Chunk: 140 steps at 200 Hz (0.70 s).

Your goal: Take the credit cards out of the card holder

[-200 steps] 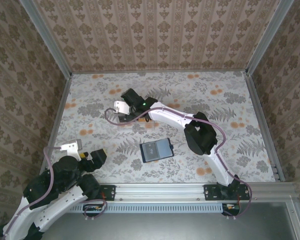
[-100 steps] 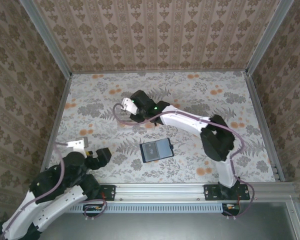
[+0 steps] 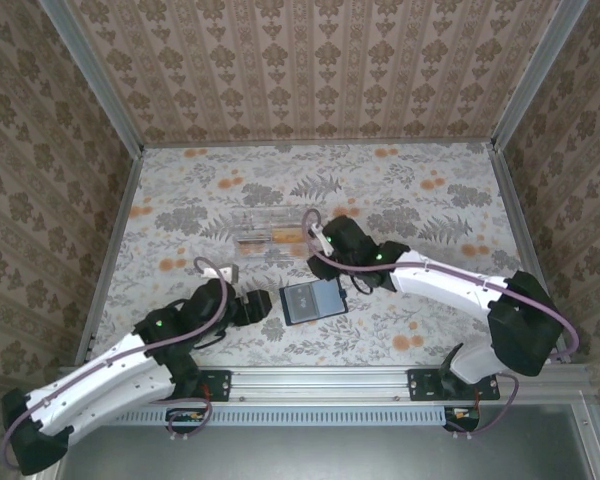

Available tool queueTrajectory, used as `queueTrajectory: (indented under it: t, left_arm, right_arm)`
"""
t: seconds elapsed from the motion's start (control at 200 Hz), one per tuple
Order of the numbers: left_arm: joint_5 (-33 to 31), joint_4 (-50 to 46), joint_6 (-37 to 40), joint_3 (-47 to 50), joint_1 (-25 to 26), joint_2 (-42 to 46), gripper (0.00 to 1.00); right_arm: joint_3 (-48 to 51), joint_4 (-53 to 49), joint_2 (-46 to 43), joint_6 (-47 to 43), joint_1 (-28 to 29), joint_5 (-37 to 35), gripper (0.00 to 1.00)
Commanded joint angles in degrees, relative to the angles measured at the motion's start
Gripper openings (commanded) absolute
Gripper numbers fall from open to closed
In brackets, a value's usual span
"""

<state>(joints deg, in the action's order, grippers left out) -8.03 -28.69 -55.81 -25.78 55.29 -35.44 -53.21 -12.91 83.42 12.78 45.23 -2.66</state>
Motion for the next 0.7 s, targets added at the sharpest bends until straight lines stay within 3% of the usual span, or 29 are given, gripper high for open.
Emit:
queueTrajectory:
  t: [0.0,0.22,0.695]
  left_arm:
    - [1.37,10.98,-4.09,1.90,1.83,-3.70,0.83]
    - [0.99,18.44,-5.45,1.63,4.43,-13.27,0.81]
    - [3.73,28.90,-6.06,0.50,4.62,-27.88,0.76]
  right_arm:
    - [6.32,1.21,-1.98,8.79,-0.36,3.60,0.41]
    - [15.30,6.20,-2.04,12.65,-2.08,4.86,0.42]
    - [19.70,12.90,2.64,17.44,-2.00,10.53,0.33]
